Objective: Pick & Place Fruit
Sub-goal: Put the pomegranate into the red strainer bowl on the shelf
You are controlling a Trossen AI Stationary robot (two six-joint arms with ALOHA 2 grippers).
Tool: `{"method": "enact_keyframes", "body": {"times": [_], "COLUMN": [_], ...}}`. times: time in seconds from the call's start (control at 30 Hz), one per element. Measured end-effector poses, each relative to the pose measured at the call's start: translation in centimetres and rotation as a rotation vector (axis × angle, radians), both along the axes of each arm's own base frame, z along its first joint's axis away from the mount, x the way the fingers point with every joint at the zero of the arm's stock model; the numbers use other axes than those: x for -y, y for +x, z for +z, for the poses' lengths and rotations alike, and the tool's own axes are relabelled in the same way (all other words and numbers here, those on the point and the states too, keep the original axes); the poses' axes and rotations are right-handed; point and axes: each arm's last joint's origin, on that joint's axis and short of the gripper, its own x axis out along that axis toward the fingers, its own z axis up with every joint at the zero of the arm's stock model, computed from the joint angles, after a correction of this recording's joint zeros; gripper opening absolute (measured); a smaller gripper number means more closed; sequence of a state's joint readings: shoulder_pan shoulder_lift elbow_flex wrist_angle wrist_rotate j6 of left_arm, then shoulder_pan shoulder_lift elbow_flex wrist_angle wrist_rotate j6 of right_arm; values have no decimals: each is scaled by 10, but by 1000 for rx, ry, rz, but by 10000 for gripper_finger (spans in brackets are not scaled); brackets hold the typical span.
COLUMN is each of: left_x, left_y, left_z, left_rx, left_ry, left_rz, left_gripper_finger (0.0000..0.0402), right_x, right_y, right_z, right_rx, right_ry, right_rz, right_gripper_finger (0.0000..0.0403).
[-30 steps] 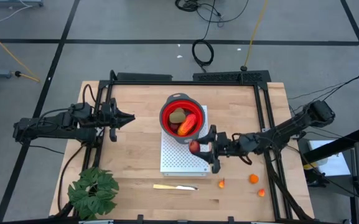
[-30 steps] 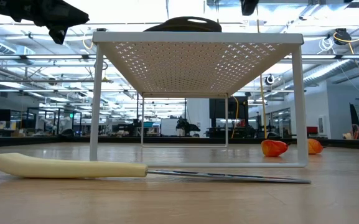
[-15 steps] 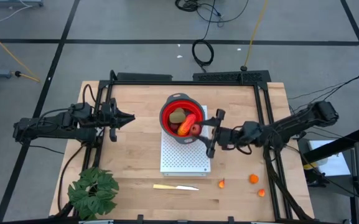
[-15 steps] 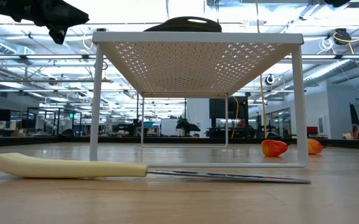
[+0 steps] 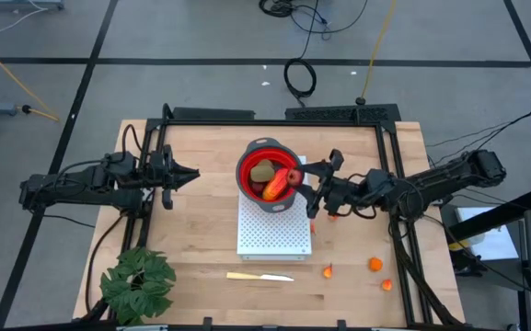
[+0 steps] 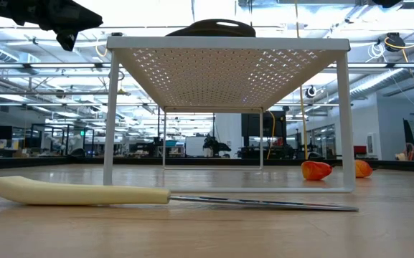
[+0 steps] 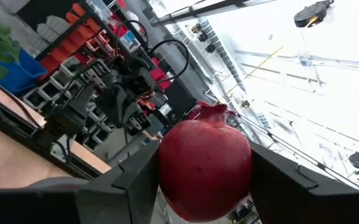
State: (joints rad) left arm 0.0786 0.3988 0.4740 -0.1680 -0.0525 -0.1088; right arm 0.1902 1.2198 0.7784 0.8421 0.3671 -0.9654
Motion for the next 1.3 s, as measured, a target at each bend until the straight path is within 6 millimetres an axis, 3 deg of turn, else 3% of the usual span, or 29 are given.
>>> {"method": "enact_keyframes", "body": {"times": [0.27,0.6,0.8,1.0,1.13,1.3], "left_x": [0,0,0,0,0,0], "left_y": [0,0,0,0,0,0], "left_z": [0,0,0,0,0,0], "left_rx": [0,-1,0,-1,-1,-1], "left_ry": [0,0,0,1,1,1], "left_rz": [0,0,0,0,0,0], "left_gripper_finger": [31,31,31,31,31,31], "right_x": [0,9,23,35,35,32], "right_y": [0,-7,-13,-18,-23,-35], "right_z": [0,8,18,23,30,44], "right_rx": [26,175,186,83,17,19], "right_ry": [139,732,1047,1278,1321,1225], "right_rz": [45,230,531,822,1022,1260], "right_gripper_finger": [205,205,205,205,205,205]}}
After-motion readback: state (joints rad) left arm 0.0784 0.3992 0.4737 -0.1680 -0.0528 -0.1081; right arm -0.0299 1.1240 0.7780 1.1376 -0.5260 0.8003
